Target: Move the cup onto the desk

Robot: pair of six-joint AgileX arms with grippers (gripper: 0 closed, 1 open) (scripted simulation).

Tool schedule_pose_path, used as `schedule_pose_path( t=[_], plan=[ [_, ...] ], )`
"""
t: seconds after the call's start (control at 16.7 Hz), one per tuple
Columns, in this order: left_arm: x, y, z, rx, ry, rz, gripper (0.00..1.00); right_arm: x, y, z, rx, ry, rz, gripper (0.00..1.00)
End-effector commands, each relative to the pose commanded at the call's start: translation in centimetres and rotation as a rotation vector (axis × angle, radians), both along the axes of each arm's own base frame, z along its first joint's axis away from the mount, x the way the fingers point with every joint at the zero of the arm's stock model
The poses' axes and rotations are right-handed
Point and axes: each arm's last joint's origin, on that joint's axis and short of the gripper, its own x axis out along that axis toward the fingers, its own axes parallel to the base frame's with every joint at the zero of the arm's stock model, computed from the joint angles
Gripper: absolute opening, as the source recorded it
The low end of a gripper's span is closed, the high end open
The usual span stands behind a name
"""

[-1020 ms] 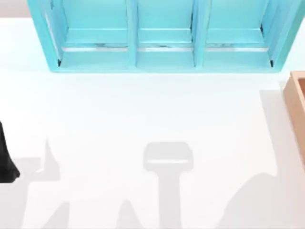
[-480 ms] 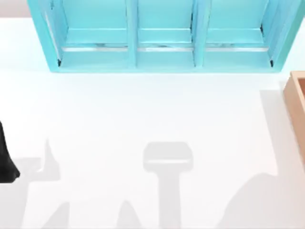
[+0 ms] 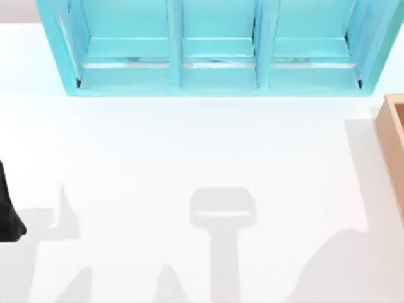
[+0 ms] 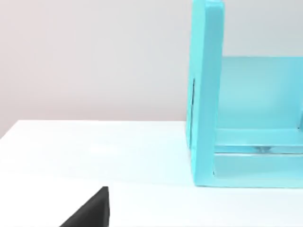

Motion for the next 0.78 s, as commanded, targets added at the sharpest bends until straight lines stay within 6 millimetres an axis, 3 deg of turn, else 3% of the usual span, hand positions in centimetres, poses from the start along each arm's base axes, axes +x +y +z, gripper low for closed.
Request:
schedule_pose_path(
  t=[0.24, 0.36, 0.78],
  plan=[
    [0.0, 0.0, 0.0, 0.000, 0.000, 0.000, 1.00, 0.0, 0.1, 0.2, -0.001, -0.002, -0.002, 0.00],
    [0.0, 0.0, 0.0, 0.000, 0.000, 0.000, 1.00, 0.5, 1.0, 1.2, -0.003, -0.008, -0.003, 0.00],
    [0.0, 0.0, 0.0, 0.000, 0.000, 0.000, 1.00, 0.5, 8.9, 8.8, 0.000, 0.011, -0.001, 0.00]
  ],
)
